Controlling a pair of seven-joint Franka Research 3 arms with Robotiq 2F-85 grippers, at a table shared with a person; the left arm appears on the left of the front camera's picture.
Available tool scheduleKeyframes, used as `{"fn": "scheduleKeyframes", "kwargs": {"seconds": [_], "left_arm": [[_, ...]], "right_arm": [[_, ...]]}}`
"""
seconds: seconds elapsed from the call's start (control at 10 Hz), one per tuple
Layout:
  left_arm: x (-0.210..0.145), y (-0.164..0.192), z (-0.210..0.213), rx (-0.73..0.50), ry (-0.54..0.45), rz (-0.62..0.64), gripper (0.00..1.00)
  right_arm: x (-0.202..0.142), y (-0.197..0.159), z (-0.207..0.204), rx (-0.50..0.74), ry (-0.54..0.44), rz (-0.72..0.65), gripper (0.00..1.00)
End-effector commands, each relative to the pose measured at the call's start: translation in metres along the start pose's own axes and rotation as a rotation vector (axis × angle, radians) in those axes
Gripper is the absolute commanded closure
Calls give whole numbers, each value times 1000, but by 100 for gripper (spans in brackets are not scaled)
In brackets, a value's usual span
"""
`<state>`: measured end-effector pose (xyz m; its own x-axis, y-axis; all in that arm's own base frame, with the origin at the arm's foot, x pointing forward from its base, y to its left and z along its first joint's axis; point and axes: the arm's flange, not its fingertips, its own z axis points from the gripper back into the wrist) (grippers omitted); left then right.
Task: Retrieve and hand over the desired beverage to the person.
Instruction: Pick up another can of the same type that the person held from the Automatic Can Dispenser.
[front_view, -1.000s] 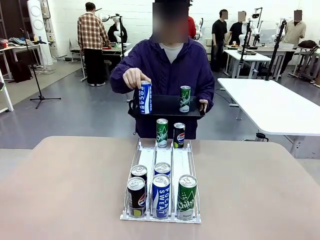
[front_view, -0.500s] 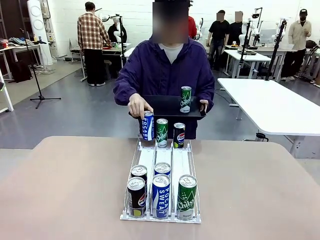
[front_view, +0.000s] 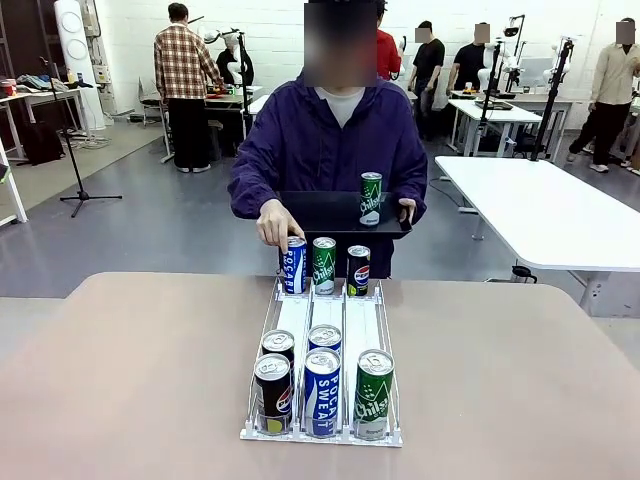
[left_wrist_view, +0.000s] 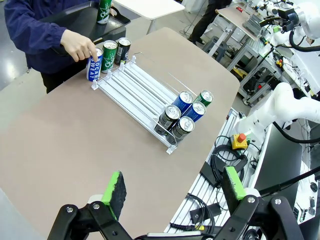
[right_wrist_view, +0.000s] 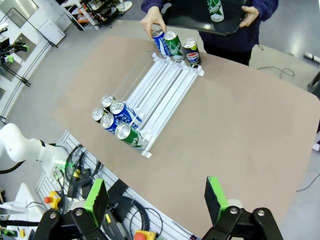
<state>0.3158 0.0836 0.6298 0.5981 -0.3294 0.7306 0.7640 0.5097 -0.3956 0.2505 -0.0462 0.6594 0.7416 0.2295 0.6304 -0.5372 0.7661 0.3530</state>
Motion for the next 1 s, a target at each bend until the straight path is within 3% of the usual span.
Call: {"fn": "scheduleKeyframes", "kwargs": {"seconds": [0.0,0.7,0.9], "left_arm": [[1,0,1,-8,-18,-16,0],[0,0,0,0,0,0,0],[44,-27,-39,-30,181,12,0]], "right_arm": [[2,-2,-1,4,11,12,0],[2,-2,-1,4,11,12,0],[2,-2,-1,4,11,12,0]]}}
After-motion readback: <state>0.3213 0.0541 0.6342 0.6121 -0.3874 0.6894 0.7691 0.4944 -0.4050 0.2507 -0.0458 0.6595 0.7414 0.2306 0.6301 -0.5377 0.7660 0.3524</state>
